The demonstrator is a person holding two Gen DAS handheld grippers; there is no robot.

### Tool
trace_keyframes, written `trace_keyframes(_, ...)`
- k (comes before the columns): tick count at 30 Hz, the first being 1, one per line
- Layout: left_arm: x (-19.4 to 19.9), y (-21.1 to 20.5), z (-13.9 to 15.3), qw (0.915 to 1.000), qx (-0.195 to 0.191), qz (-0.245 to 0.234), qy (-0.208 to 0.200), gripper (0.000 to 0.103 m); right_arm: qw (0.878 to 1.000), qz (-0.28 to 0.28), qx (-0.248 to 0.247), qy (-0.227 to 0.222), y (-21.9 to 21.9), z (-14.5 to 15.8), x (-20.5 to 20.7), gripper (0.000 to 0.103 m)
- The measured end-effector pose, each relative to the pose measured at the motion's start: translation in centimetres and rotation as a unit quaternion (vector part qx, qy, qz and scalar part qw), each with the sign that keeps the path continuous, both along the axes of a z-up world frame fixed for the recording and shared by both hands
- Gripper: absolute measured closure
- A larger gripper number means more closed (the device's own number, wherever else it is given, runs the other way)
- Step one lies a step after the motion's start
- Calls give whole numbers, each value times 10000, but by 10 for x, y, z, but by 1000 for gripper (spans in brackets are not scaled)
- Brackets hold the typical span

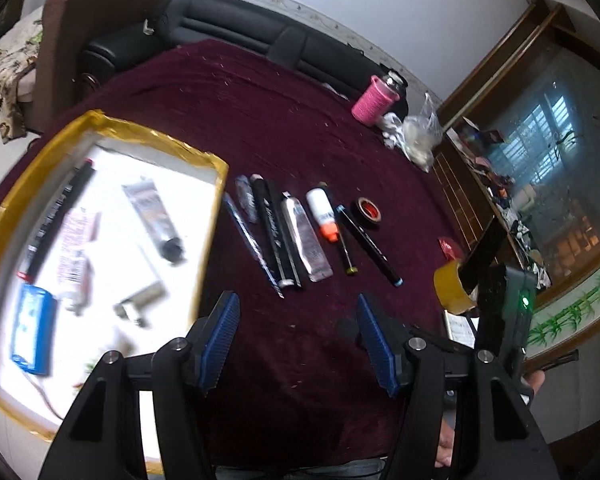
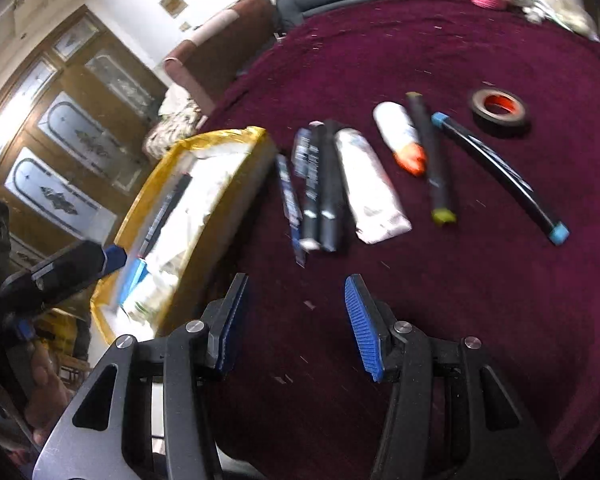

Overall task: Organize objects
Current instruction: 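Move both tools back to the table and grasp a black marker with the right tool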

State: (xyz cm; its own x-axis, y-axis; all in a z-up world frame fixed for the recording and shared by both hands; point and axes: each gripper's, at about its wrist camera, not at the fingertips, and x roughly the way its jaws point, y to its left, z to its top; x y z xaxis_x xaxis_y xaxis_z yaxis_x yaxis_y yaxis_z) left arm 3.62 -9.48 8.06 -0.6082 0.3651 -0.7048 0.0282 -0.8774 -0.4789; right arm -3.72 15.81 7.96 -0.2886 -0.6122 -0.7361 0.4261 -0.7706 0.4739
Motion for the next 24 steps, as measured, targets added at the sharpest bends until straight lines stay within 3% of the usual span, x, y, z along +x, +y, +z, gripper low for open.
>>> trace_keyframes(8, -19, 19, -13, 9994, -35, -230, -263, 42, 9993, -371, -53, -3, 35, -6, -8, 54)
trace_keyframes(17, -27, 12, -16, 9994, -96, -106, -320, 42, 9927, -843, 627, 592, 40, 16, -62, 54)
trace_keyframes(24, -35, 14, -15, 9992, -135, -165, -344, 42, 9894, -836, 1109, 434, 53, -7, -103, 54)
